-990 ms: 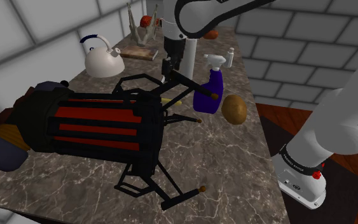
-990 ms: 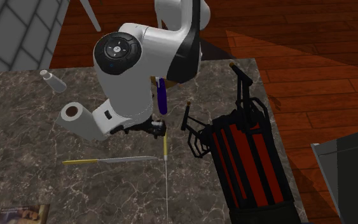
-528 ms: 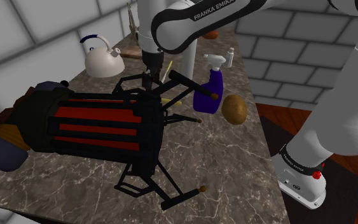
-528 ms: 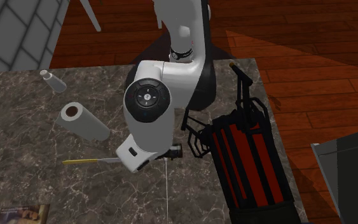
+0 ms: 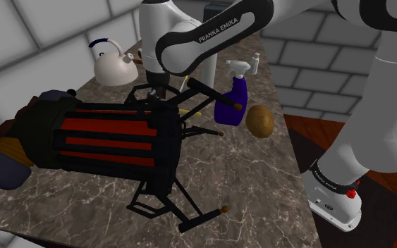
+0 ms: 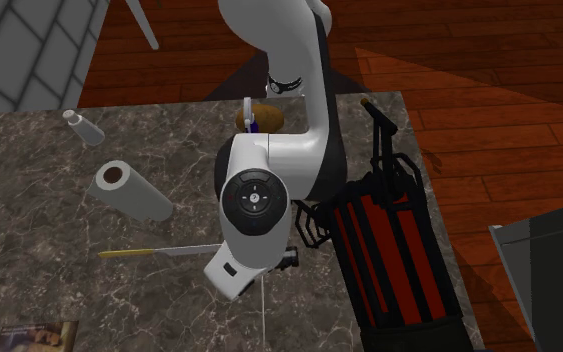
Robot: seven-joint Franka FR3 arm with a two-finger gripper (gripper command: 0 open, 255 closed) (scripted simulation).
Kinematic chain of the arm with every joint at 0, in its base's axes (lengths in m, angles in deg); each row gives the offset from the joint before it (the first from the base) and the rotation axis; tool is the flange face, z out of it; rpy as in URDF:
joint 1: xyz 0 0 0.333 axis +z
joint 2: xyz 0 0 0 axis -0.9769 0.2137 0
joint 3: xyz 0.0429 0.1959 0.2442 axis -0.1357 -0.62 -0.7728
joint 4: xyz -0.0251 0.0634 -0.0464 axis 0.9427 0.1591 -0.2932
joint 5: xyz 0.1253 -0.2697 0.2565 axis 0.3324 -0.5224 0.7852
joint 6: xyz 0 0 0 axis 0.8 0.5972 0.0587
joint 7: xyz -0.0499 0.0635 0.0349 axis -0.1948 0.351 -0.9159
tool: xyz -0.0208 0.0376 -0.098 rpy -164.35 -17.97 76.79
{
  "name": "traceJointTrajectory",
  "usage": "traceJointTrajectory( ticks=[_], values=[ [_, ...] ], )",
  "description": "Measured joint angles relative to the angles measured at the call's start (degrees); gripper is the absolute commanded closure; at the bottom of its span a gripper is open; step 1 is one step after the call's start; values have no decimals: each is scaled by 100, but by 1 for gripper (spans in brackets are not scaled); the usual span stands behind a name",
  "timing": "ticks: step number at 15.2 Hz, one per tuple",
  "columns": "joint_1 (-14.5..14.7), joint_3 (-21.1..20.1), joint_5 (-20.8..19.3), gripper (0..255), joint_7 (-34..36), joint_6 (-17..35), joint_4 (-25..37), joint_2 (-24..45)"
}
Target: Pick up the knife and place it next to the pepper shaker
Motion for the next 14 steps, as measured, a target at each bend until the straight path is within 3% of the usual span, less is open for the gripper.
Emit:
traceJointTrajectory(
  ticks=[9,10,14],
  values=[
    [16,29,-71,0,40,206,-52,159],
    [16,29,-71,255,40,206,-52,159],
    [16,29,-71,255,40,206,-52,159]
  ],
)
